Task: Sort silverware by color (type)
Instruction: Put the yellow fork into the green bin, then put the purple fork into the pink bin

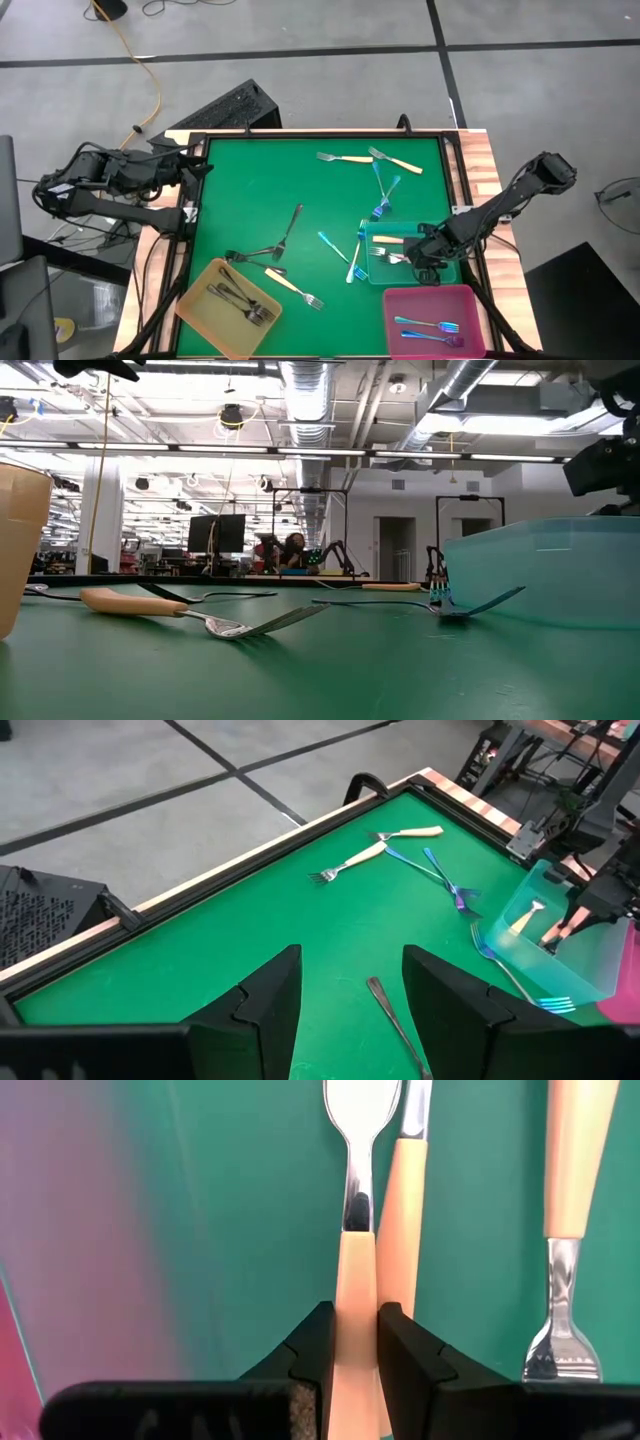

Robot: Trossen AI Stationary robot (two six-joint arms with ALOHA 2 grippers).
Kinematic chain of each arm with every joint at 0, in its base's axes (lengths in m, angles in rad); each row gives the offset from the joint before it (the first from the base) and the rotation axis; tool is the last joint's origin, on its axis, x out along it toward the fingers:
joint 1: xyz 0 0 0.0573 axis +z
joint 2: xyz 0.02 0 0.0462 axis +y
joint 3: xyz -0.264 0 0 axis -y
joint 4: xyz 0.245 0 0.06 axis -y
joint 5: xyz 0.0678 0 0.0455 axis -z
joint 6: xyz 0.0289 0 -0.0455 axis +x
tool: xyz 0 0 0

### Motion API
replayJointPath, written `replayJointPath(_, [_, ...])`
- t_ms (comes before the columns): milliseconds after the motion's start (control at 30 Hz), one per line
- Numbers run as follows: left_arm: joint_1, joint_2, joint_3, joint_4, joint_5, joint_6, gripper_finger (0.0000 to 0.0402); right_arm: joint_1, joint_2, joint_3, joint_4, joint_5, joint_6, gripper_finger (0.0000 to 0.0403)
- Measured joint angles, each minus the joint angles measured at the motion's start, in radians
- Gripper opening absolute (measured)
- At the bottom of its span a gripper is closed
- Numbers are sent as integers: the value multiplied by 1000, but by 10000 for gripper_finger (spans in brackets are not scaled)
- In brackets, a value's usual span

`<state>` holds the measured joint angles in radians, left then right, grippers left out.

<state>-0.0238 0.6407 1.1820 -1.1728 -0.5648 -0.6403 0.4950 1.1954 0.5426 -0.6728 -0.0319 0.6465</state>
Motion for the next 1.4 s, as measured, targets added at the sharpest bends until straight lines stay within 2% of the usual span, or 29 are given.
replayJointPath(367, [0,0,0,-23,0,0,158,-17,1,0,-38,-26,40,92])
replayJointPath(700, [0,0,0,-26,0,7,158,-100,2,-1,-62,-62,37,166])
replayJointPath(900, [0,0,0,-26,0,7,158,-132,2,5,-64,-101,19,182])
replayJointPath(1400, [0,0,0,-26,6,15,158,-267,5,228,-250,-96,-133,176])
